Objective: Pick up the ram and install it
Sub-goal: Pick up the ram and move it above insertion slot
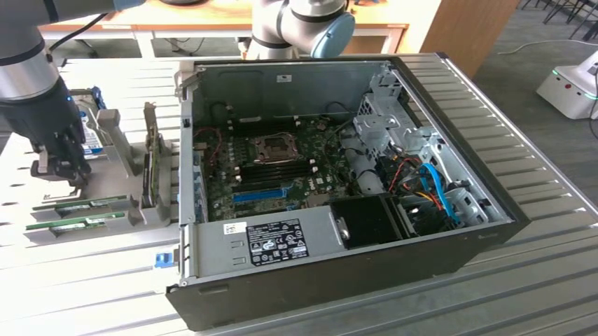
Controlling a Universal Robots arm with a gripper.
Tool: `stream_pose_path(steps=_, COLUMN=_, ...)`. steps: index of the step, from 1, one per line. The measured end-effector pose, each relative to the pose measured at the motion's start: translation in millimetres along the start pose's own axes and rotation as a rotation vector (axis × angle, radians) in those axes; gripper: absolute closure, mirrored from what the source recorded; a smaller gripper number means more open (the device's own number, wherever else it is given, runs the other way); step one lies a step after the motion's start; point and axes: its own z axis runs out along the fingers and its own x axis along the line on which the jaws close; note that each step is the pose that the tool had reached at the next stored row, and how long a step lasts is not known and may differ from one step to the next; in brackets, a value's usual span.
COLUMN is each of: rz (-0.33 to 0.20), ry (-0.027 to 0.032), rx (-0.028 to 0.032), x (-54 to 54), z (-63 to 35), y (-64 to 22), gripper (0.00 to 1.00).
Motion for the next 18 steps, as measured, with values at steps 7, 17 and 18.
stream_pose_path(steps=7, rz=0.000, ry=-0.0001, rx=0.0002, x=1.0, z=0.3, y=0.1, gripper=0.69)
stream_pose_path(steps=17, rz=0.000, ry=-0.0001, rx=0.0000, x=12.5, z=0.1, y=3.2, gripper=0.69)
stream_pose_path(steps=18, rz=0.000, ry=0.0000, rx=0.0000, x=13.8, z=0.0, y=3.5, gripper=0.69)
